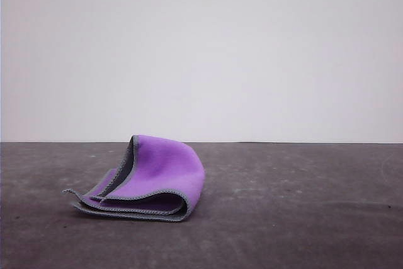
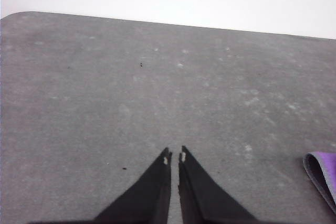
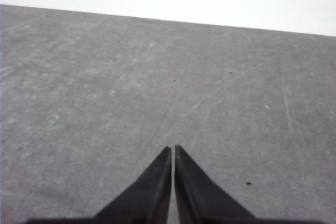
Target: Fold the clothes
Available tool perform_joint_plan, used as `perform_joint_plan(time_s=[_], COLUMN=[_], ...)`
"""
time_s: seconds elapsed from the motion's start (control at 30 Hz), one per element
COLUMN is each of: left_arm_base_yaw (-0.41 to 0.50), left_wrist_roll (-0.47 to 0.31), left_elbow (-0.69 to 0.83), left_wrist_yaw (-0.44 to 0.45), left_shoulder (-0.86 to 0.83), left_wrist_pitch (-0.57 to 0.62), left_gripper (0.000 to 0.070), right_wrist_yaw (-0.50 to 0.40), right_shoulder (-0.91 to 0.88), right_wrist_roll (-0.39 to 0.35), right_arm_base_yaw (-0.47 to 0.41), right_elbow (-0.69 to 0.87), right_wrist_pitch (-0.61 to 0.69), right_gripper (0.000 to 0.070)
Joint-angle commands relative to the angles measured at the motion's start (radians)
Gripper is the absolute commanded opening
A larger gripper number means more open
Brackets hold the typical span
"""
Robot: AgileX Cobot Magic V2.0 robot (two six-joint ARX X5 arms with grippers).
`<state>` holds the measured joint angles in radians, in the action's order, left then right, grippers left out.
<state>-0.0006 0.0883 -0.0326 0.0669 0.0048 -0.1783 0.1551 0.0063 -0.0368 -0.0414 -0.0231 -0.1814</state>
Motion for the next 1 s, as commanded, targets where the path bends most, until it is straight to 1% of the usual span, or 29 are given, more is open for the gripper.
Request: perform_joint_plan(time_s=[0.0,0.23,0.97], left_arm_base_yaw=[0.000,0.000,0.000], left_wrist_roll=[-0.016,-0.017,-0.017], left_elbow=[0.018,0.018,0.018], left_wrist_yaw=[-0.004,-0.004,-0.004], left_shoulder=[-0.002,-0.002,-0.002], left_wrist_pitch=[-0.008,-0.008,-0.008], left_gripper=[0.0012,0.0012,0.0012], right_wrist_yaw=[-0.001,0.000,0.002], right_shoulder=[-0.003,-0.003,-0.003], right_wrist_roll=[0.002,0.002,0.002], right_arm_base_yaw=[0.000,0.000,0.000], right_elbow=[0.011,0.011,0.011], right_wrist_pitch=[0.006,0.027,0.027], right_gripper=[0.0004,0.0004,0.0004])
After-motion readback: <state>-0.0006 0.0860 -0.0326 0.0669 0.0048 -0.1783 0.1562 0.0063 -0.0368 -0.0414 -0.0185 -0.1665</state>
